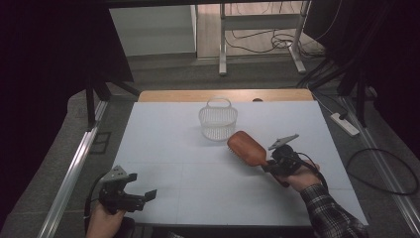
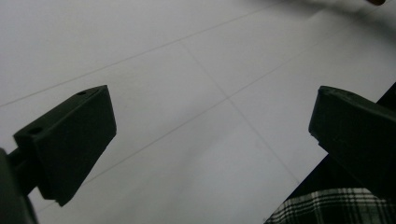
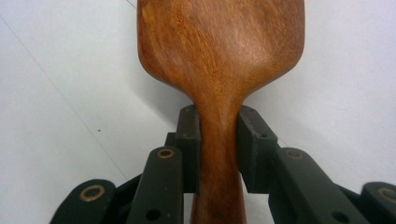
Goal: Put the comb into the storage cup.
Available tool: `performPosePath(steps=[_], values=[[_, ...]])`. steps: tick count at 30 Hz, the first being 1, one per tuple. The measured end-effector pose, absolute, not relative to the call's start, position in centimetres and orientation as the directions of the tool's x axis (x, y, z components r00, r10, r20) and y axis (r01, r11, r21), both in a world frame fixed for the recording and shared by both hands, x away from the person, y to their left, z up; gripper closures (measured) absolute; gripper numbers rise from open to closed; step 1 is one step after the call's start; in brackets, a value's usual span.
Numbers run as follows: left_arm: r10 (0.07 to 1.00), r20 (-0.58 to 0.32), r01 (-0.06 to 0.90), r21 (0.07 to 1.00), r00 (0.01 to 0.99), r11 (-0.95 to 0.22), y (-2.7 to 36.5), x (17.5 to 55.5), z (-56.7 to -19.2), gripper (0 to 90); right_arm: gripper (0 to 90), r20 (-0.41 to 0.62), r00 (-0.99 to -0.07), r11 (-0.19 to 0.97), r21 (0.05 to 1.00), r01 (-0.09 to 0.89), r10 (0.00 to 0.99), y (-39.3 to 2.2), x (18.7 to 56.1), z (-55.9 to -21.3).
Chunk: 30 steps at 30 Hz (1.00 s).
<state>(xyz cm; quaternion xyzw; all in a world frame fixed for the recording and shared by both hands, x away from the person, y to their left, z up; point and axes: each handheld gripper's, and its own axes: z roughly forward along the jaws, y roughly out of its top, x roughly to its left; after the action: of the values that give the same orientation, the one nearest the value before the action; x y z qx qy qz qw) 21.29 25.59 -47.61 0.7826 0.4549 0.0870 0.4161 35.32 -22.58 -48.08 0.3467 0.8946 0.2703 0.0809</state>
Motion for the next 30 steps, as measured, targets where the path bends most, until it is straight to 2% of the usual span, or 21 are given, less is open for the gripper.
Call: performPosePath(steps=[12, 20, 30], values=[[0.716, -0.263, 0.609, 0.743, 0.646, -0.276, 24.2, 23.2, -47.1, 0.8, 72.5, 0.06, -0.748, 0.578, 0.594, 0.559, 0.661, -23.3, 34.6, -46.6], [0.692, -0.228, 0.565, 0.765, 0.685, -0.308, 23.0, 24.5, -46.4, 0.0, 72.5, 0.057, -0.762, 0.588, 0.6, 0.542, 0.645, -23.6, 34.2, -46.2], [0.64, -0.234, 0.529, 0.787, 0.732, -0.318, 21.2, 26.8, -45.3, 0.4, 72.4, 0.061, -0.755, 0.547, 0.652, 0.525, 0.653, -24.0, 33.4, -45.2]])
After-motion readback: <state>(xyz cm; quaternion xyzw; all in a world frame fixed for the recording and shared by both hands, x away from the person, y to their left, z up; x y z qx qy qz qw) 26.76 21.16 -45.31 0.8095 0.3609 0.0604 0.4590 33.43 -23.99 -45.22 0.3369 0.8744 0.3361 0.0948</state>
